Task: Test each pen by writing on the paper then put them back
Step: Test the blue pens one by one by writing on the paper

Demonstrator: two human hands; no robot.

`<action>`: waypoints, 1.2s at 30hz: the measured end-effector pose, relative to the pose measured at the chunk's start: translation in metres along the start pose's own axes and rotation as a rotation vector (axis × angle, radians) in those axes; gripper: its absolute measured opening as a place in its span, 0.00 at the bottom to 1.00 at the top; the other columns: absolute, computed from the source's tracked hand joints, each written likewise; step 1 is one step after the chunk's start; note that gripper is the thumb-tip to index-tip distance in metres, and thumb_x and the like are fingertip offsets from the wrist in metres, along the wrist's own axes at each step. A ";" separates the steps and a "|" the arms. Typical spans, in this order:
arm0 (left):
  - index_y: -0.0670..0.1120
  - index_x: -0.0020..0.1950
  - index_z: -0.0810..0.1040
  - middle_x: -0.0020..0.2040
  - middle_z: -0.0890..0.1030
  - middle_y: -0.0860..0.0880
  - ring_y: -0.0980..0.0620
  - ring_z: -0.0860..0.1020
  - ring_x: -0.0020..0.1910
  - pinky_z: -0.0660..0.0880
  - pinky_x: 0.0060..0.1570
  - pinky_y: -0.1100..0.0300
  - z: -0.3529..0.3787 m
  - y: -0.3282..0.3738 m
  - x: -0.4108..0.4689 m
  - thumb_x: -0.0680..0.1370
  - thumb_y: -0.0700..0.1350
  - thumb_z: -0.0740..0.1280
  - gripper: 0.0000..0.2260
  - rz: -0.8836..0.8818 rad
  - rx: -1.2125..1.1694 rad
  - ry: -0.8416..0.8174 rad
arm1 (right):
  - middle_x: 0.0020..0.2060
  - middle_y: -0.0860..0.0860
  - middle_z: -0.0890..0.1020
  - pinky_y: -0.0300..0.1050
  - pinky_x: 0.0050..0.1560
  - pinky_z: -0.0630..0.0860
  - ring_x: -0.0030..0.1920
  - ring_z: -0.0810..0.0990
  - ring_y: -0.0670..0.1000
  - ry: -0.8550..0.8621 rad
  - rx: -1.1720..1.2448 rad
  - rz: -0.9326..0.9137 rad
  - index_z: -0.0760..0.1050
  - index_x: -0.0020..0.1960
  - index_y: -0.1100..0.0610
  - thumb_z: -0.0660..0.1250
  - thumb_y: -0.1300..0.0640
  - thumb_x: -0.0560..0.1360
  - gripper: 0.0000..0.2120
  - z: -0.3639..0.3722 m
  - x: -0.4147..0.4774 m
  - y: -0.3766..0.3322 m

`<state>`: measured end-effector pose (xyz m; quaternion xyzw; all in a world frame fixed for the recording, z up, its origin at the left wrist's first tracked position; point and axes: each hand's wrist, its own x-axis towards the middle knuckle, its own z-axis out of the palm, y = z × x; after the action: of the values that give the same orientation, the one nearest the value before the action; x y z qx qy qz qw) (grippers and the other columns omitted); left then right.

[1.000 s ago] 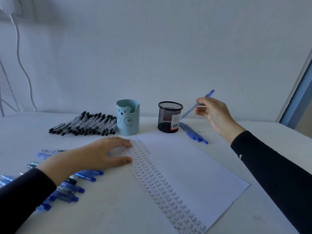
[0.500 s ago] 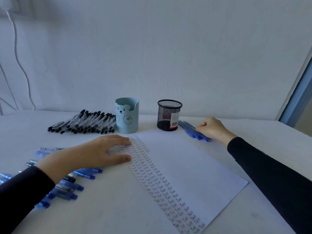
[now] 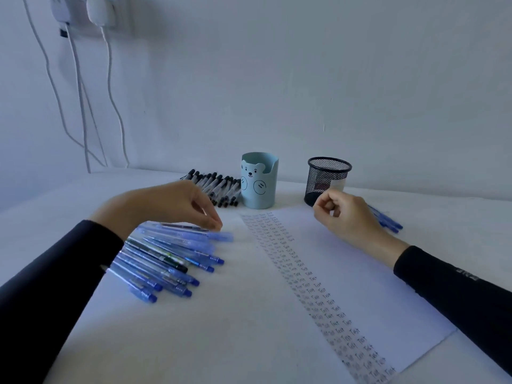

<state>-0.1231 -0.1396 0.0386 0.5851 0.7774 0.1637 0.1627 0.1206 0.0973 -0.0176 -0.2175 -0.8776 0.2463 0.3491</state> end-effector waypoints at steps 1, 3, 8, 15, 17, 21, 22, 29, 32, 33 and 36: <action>0.61 0.46 0.85 0.45 0.85 0.54 0.42 0.80 0.44 0.75 0.58 0.43 0.000 0.000 0.001 0.69 0.61 0.74 0.08 -0.007 -0.002 0.024 | 0.32 0.43 0.78 0.45 0.35 0.72 0.29 0.72 0.43 0.006 0.001 -0.026 0.75 0.38 0.48 0.70 0.56 0.72 0.07 0.002 -0.001 0.000; 0.60 0.44 0.85 0.43 0.84 0.57 0.47 0.81 0.45 0.76 0.55 0.51 0.003 -0.001 0.003 0.71 0.54 0.75 0.03 -0.025 0.030 0.101 | 0.32 0.42 0.79 0.45 0.34 0.72 0.29 0.72 0.43 0.016 0.003 -0.050 0.75 0.39 0.47 0.70 0.56 0.72 0.07 0.004 -0.001 0.003; 0.60 0.43 0.85 0.43 0.85 0.59 0.61 0.81 0.45 0.76 0.56 0.58 0.007 -0.005 0.004 0.73 0.49 0.74 0.04 -0.048 0.065 0.052 | 0.33 0.42 0.79 0.48 0.33 0.73 0.27 0.70 0.44 0.010 0.002 -0.087 0.74 0.38 0.46 0.70 0.57 0.72 0.08 0.004 -0.002 0.006; 0.54 0.45 0.86 0.45 0.83 0.57 0.58 0.79 0.46 0.76 0.55 0.53 0.009 -0.008 0.010 0.73 0.50 0.74 0.03 -0.012 0.166 0.164 | 0.35 0.40 0.79 0.50 0.32 0.74 0.26 0.70 0.44 0.004 0.011 -0.099 0.75 0.39 0.46 0.69 0.55 0.72 0.06 0.003 -0.001 0.007; 0.51 0.46 0.86 0.46 0.82 0.58 0.60 0.79 0.45 0.76 0.53 0.59 0.017 0.001 0.016 0.72 0.49 0.74 0.05 0.092 0.110 0.332 | 0.35 0.39 0.79 0.50 0.33 0.75 0.27 0.71 0.44 -0.001 0.004 -0.099 0.74 0.39 0.46 0.70 0.55 0.72 0.07 0.003 -0.001 0.007; 0.48 0.47 0.87 0.48 0.82 0.58 0.61 0.78 0.50 0.73 0.50 0.71 0.051 0.035 0.024 0.71 0.54 0.71 0.12 0.376 0.001 0.428 | 0.37 0.36 0.79 0.49 0.36 0.75 0.29 0.72 0.44 -0.006 -0.017 -0.092 0.74 0.38 0.44 0.70 0.54 0.72 0.07 0.003 0.000 0.008; 0.49 0.47 0.87 0.49 0.82 0.57 0.60 0.78 0.50 0.72 0.51 0.71 0.063 0.041 0.026 0.72 0.54 0.70 0.12 0.428 -0.010 0.430 | 0.37 0.36 0.79 0.50 0.36 0.75 0.29 0.72 0.44 -0.015 -0.014 -0.089 0.74 0.39 0.44 0.69 0.53 0.72 0.06 0.003 -0.001 0.007; 0.46 0.59 0.82 0.57 0.80 0.53 0.61 0.77 0.53 0.70 0.58 0.72 0.073 0.032 0.037 0.79 0.37 0.65 0.11 0.431 -0.014 0.481 | 0.41 0.40 0.80 0.44 0.42 0.74 0.38 0.75 0.43 -0.182 0.019 -0.096 0.81 0.47 0.46 0.68 0.44 0.75 0.07 0.010 -0.004 -0.022; 0.46 0.58 0.82 0.54 0.80 0.54 0.64 0.78 0.48 0.72 0.53 0.71 0.061 0.017 0.036 0.80 0.36 0.63 0.12 0.316 -0.030 0.551 | 0.51 0.41 0.77 0.40 0.54 0.69 0.52 0.72 0.42 -0.389 -0.188 -0.147 0.82 0.56 0.45 0.67 0.32 0.71 0.22 0.021 -0.014 -0.041; 0.47 0.57 0.82 0.53 0.80 0.54 0.63 0.78 0.49 0.72 0.53 0.69 0.059 0.013 0.036 0.80 0.36 0.62 0.12 0.284 -0.024 0.562 | 0.52 0.41 0.76 0.41 0.55 0.69 0.54 0.71 0.43 -0.395 -0.241 -0.185 0.82 0.56 0.45 0.66 0.31 0.69 0.24 0.025 -0.018 -0.044; 0.48 0.57 0.82 0.55 0.80 0.53 0.56 0.79 0.52 0.75 0.56 0.61 0.057 0.008 0.036 0.80 0.37 0.61 0.13 0.215 -0.005 0.567 | 0.48 0.45 0.78 0.42 0.49 0.73 0.49 0.76 0.46 -0.301 -0.102 -0.169 0.83 0.47 0.51 0.73 0.42 0.71 0.13 0.023 -0.017 -0.046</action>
<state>-0.1006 -0.0993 -0.0113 0.5944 0.7252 0.3387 -0.0779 0.1060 0.0457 -0.0142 -0.1211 -0.9464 0.2012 0.2219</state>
